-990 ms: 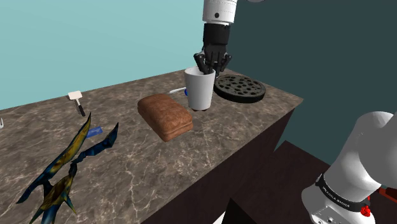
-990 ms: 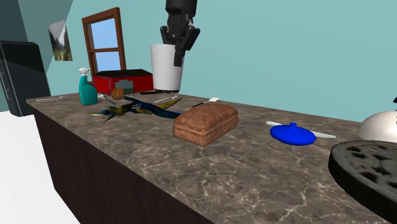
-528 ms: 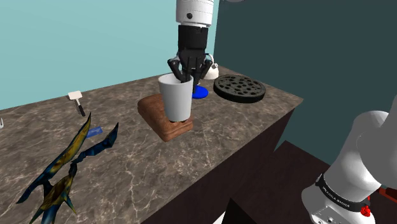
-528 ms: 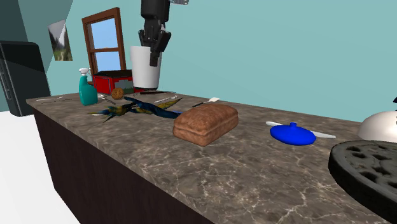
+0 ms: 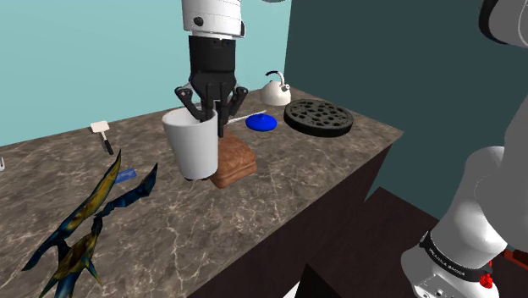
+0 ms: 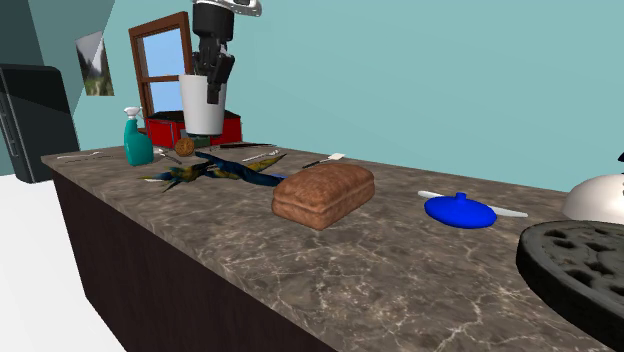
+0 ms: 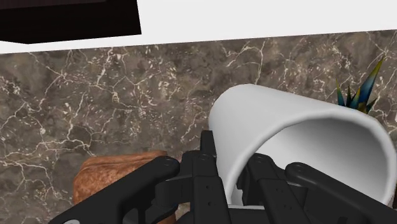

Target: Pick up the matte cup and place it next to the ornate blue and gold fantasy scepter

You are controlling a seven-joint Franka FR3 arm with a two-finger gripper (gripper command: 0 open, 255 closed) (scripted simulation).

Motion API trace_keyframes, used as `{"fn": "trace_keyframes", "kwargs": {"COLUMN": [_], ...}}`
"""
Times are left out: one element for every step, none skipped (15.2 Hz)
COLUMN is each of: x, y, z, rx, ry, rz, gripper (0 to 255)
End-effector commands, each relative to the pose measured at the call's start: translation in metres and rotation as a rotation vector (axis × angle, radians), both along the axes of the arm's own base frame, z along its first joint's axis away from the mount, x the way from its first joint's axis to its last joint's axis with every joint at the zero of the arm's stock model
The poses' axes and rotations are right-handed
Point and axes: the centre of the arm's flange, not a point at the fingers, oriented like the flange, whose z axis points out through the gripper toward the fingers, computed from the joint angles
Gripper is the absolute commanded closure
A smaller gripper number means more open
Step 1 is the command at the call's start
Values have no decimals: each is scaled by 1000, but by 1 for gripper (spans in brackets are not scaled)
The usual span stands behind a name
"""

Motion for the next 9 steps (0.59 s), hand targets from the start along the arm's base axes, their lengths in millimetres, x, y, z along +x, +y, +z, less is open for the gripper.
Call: {"fn": "trace_keyframes", "kwargs": {"x": [0,0,0,0,0,0,0,0,0], "y": [7,7,7,7,7,7,7,7,7], "z": [-9,-14,-19,-25,-30,-35,-40,-46,-51], "rx": [1,1,1,1,1,1,1,1,1], "ry": [0,0,0,0,0,0,0,0,0], "rz": [-1,-1,-1,-1,-1,-1,-1,-1,-1], "gripper": [255,255,255,255,255,255,255,255,255]}}
